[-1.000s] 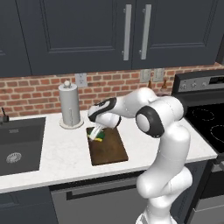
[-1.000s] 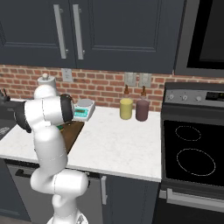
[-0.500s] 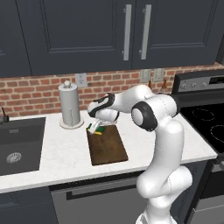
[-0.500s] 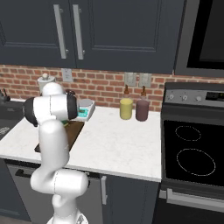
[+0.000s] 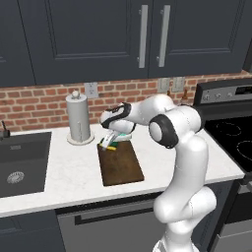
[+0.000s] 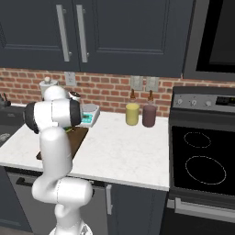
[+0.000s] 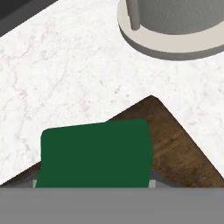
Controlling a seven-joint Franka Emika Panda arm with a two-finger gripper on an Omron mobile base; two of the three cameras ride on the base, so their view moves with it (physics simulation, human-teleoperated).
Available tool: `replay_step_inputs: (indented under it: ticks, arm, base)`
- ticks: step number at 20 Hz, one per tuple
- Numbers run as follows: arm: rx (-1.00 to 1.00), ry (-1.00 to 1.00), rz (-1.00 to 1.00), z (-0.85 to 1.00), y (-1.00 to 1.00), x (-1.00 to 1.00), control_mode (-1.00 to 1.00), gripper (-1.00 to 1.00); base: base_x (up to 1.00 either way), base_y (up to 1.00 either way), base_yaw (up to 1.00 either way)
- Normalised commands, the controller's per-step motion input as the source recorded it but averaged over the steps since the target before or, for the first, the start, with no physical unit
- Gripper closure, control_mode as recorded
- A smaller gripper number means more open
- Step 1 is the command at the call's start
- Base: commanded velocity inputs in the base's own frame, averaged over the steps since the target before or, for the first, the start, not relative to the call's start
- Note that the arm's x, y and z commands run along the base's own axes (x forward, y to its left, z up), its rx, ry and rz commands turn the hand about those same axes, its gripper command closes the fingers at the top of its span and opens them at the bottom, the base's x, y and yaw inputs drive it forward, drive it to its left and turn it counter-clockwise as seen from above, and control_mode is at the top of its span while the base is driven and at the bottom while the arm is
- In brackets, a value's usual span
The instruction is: Pick up the sponge from the counter and clean the cutting board by briefly scrubbing or pressing down on the cutting board. Once finished, release the sponge.
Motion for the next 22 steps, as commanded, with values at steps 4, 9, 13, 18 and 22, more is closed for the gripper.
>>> replay_step_inputs:
  ticks: [4, 9, 13, 18, 22]
  arm:
    - [0.02, -0.04, 0.01, 0.3, -0.45, -0.67, -1.0, 1.0]
    - [0.04, -0.05, 0.0, 0.59, -0.58, -0.5, -1.0, 1.0]
    - [0.0, 0.0, 0.0, 0.69, -0.88, -0.08, -1.0, 1.0]
    - [-0.01, 0.0, 0.03, 0.28, -1.0, -0.12, -1.0, 1.0]
    - [0.0, 0.0, 0.07, -0.1, -0.98, -0.27, -1.0, 1.0]
  base:
    - [0.0, 0.0, 0.0]
    - [0.0, 0.0, 0.0]
    - [0.0, 0.0, 0.0]
    - [0.0, 0.0, 0.0]
    - [0.0, 0.0, 0.0]
